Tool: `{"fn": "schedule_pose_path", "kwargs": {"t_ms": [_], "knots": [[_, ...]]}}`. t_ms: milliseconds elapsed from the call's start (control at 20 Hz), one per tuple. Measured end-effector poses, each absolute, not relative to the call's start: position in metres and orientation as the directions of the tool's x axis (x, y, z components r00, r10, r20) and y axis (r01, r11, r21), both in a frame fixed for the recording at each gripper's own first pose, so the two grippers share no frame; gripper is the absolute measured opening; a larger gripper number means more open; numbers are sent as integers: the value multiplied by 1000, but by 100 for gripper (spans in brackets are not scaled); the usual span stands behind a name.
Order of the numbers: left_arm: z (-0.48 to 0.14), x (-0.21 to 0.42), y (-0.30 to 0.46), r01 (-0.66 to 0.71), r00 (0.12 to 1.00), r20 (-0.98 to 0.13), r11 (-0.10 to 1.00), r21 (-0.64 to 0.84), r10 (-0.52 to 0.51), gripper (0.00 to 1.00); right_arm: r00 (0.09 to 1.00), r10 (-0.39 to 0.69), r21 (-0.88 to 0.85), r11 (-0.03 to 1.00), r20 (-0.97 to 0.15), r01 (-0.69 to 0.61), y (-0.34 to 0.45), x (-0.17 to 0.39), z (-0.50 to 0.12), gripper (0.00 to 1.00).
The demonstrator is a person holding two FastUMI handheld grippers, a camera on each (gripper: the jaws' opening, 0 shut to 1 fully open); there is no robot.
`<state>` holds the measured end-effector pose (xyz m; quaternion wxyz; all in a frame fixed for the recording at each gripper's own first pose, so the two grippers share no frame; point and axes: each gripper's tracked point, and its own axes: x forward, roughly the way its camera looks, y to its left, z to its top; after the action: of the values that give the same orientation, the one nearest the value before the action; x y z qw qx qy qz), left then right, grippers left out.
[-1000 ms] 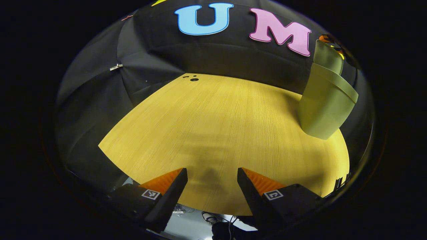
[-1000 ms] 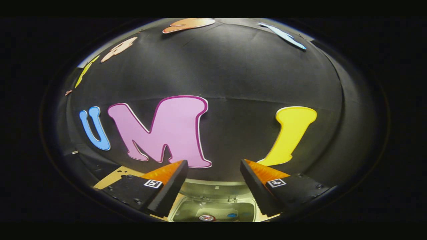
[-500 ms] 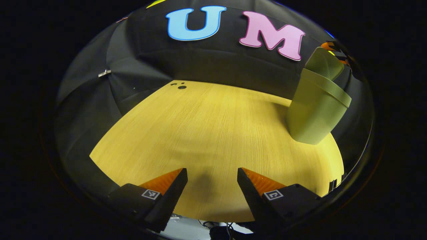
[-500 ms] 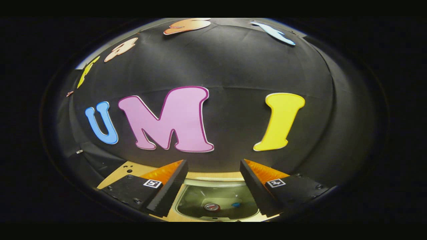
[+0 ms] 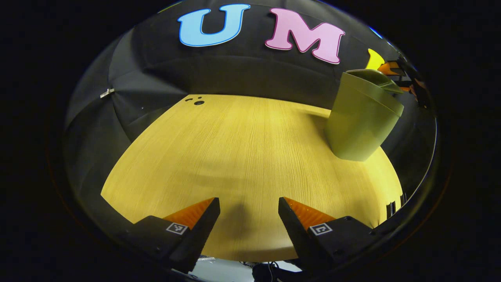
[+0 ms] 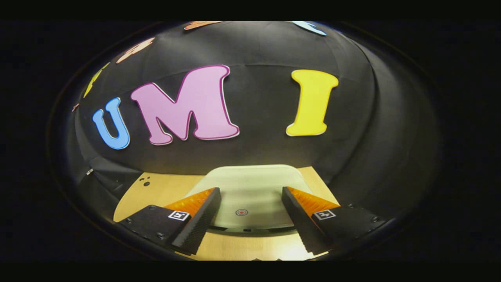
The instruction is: Press the lid of the desktop garbage bin to open it, pick up the crumpled paper on the desktop and throw it into the bin, then pick up the pop can on the desktop and drop it into the bin, and finally close the garbage bin lid.
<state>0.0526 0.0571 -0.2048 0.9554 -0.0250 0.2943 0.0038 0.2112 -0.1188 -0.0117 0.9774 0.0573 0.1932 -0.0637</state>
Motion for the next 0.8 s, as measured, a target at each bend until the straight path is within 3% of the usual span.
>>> {"fn": "schedule_pose_path", "kwargs": {"t_ms": [250,300,350,800], "knots": [[-201,62,57,-3,831,-556,999,-46,-23,97,902,-112,106,979,-417,171,-110,204,-36,97],[-200,63,56,2,831,-555,999,-50,-29,97,908,-119,87,982,-402,167,-109,201,-36,93],[-201,65,54,7,833,-553,999,-54,-36,97,907,-124,64,984,-403,164,-110,198,-39,97],[-209,68,51,10,828,-558,997,-76,-51,97,919,-137,53,984,-371,169,-107,188,-41,98]]}}
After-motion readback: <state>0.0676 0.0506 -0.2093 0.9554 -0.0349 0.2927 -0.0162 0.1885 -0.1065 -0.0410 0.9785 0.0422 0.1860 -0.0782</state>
